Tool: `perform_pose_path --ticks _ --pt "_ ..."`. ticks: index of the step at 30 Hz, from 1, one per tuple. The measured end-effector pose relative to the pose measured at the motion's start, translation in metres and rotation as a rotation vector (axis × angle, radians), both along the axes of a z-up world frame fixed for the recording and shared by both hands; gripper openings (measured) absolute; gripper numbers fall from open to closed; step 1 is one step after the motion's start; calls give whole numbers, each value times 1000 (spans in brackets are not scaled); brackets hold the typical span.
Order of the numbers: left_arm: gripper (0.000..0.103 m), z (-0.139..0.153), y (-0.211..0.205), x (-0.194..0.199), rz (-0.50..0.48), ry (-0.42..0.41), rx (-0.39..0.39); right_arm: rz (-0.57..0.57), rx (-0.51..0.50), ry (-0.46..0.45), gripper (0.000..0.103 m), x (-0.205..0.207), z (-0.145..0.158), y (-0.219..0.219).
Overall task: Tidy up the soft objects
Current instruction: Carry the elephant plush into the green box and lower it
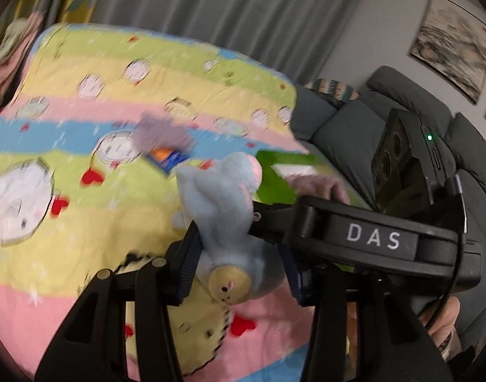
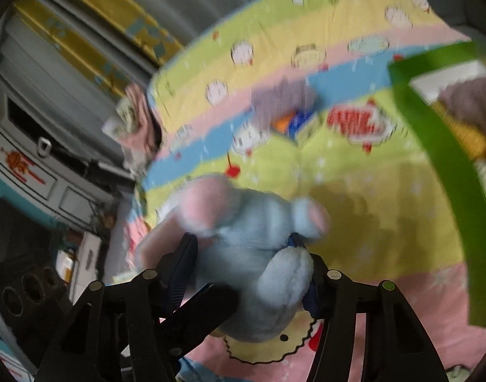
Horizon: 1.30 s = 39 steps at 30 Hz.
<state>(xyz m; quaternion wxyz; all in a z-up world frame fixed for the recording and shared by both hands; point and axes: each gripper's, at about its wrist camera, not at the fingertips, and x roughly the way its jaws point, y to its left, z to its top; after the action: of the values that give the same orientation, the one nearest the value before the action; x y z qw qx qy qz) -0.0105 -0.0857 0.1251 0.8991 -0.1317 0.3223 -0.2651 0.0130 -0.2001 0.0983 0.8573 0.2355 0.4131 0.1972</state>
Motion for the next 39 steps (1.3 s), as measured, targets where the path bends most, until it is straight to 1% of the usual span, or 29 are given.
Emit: perform_pose_path --ticks 1,4,8,12,14,17,20,22,24,27,28,30,33,36,38,39 --pt "45 8 -10 1 -20 -30 4 -14 15 -17 59 -2 7 -9" --pt "45 22 -34 9 -65 -80 26 -63 23 -76 59 -6 25 -31" --pt "45 37 -67 30 -136 -112 12 -146 49 -124 59 -2 44 -67" --pt "45 44 -98 45 -206 -144 -1 -230 56 -179 59 0 58 -99" --pt "45 45 -113 53 -229 -150 -8 -277 60 -207 59 0 62 -116" --pt "44 44 -137 67 -276 -145 -5 -329 72 -217 59 7 62 -139" --pt "45 36 -159 81 -327 -128 -5 -380 74 -231 59 9 58 -159" --pt "45 29 -171 91 -352 -105 -11 -423 96 -222 59 13 50 -173" --pt "44 21 -180 101 -382 -67 -40 -462 107 -202 59 16 44 -184" --pt "44 8 -190 111 -430 -19 -78 -531 80 -204 59 17 37 -197" --pt "45 3 -193 116 -435 1 -86 -558 63 -197 59 19 33 -199" --pt "45 -4 -197 119 -434 23 -91 -587 68 -157 59 25 24 -206" --pt "45 -11 -199 121 -420 45 -105 -600 76 -125 59 31 15 -213" --pt "52 -9 -198 118 -404 67 -97 -632 103 -110 59 30 9 -220" --pt "65 -7 -195 116 -400 100 -87 -638 112 -109 59 28 9 -221" --pt "69 -5 -193 114 -402 114 -82 -647 108 -112 60 26 11 -221"
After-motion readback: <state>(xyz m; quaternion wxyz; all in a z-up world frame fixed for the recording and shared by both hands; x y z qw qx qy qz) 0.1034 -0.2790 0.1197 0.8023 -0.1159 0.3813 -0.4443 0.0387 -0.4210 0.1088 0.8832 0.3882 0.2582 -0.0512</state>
